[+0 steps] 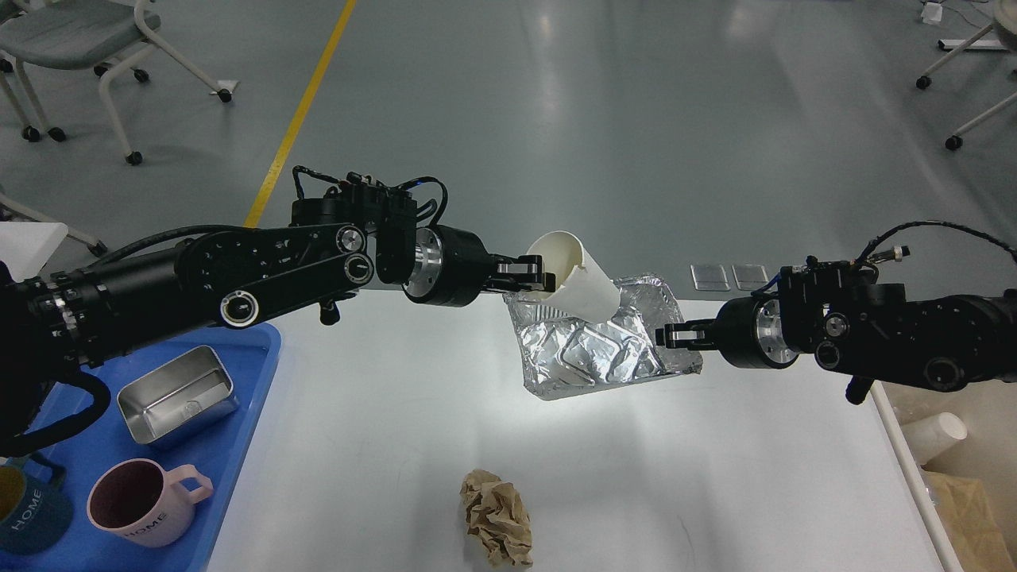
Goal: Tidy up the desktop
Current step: 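Lower the paper cup into the foil tray and release it, then raise the left gripper away from the foil tray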
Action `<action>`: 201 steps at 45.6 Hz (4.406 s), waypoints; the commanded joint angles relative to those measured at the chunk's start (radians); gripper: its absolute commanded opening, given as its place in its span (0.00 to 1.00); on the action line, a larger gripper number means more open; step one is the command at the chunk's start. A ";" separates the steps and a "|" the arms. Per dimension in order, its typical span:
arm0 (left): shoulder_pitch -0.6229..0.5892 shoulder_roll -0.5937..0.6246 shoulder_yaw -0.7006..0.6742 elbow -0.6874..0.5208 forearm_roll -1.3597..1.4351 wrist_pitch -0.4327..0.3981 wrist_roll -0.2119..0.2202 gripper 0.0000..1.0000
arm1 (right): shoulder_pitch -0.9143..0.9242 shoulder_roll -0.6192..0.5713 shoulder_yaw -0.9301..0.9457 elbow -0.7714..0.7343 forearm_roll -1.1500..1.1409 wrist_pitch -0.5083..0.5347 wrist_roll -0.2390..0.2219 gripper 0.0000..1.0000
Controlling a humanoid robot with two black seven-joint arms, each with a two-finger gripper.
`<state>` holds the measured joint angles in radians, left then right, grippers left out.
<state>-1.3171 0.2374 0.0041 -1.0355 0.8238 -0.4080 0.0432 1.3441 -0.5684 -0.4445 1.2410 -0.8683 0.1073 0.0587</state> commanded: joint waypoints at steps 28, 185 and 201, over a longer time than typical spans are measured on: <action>0.004 -0.251 -0.009 0.204 -0.008 0.067 0.035 0.64 | 0.013 -0.002 0.000 0.006 0.000 0.000 0.000 0.00; 0.573 0.855 -0.036 -0.595 -0.109 0.430 -0.060 0.91 | 0.007 -0.021 -0.008 0.006 0.035 -0.001 0.001 0.00; 0.585 0.542 0.031 -0.460 -0.042 0.446 -0.057 0.91 | 0.009 -0.021 -0.010 0.006 0.037 -0.001 0.001 0.00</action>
<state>-0.7306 0.8697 -0.0049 -1.5395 0.7407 0.0357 -0.0124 1.3527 -0.5891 -0.4524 1.2472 -0.8315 0.1058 0.0599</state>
